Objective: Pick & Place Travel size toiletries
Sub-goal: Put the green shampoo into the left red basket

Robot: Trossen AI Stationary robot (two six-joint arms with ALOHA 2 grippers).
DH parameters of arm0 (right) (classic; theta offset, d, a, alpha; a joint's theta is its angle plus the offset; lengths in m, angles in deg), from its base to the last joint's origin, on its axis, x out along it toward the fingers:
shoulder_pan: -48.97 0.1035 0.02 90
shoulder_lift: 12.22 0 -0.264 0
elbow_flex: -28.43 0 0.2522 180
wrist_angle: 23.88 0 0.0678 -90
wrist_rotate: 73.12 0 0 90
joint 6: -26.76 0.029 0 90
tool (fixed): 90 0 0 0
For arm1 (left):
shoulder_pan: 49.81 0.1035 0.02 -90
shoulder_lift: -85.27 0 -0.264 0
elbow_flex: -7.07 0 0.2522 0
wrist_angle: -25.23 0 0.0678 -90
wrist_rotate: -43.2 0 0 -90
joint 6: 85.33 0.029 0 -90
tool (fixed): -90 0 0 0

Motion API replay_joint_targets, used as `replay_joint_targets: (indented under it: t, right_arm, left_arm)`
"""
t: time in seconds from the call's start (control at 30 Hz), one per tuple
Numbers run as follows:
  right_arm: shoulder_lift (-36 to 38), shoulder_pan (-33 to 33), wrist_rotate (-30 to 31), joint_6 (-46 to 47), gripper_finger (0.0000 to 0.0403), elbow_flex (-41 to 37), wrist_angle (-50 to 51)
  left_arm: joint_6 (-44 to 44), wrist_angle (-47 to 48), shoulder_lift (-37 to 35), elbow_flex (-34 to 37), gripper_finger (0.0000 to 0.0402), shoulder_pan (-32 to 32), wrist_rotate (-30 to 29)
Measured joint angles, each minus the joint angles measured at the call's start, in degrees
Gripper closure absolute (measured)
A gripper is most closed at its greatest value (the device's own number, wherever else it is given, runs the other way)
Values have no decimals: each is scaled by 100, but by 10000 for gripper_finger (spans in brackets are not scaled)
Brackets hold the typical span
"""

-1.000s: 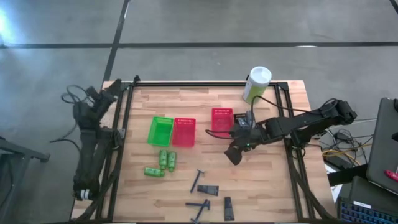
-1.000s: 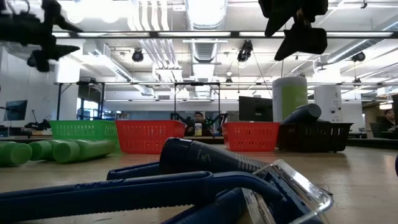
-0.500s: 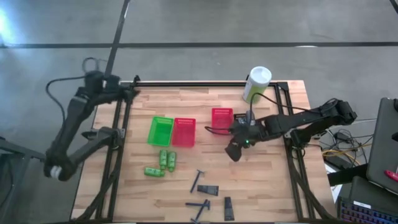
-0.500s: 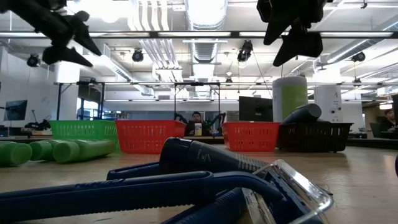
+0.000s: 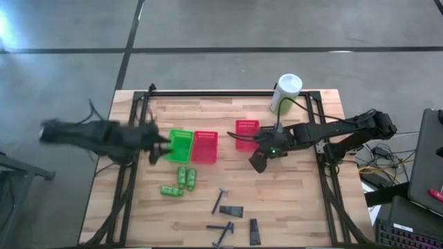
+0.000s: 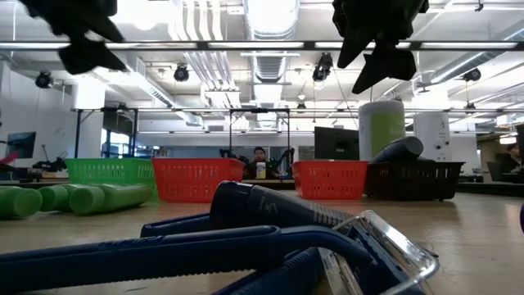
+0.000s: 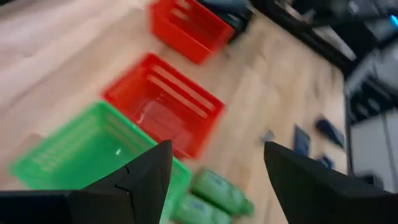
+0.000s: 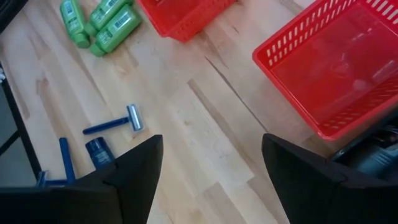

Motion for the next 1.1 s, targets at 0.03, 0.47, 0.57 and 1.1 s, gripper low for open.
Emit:
replay_joint_targets:
  t: [0.03, 0.47, 0.57, 1.1]
  right_arm:
    - [0, 3, -2, -3, 138, 0, 2]
    - [0, -70, 0, -172, 169, 0, 127]
    - [0, -76, 0, -156, 167, 0, 127]
    - [0, -70, 0, 22, 145, 0, 133]
  left_arm:
    - [-200, 45, 60, 12, 142, -757, -583]
    - [-2387, 1250, 769, 20, 142, -5079, -3832]
    - [-1895, 1375, 840, 20, 142, -4541, -2621]
    - [587, -1443, 1423, 22, 142, -3057, 942]
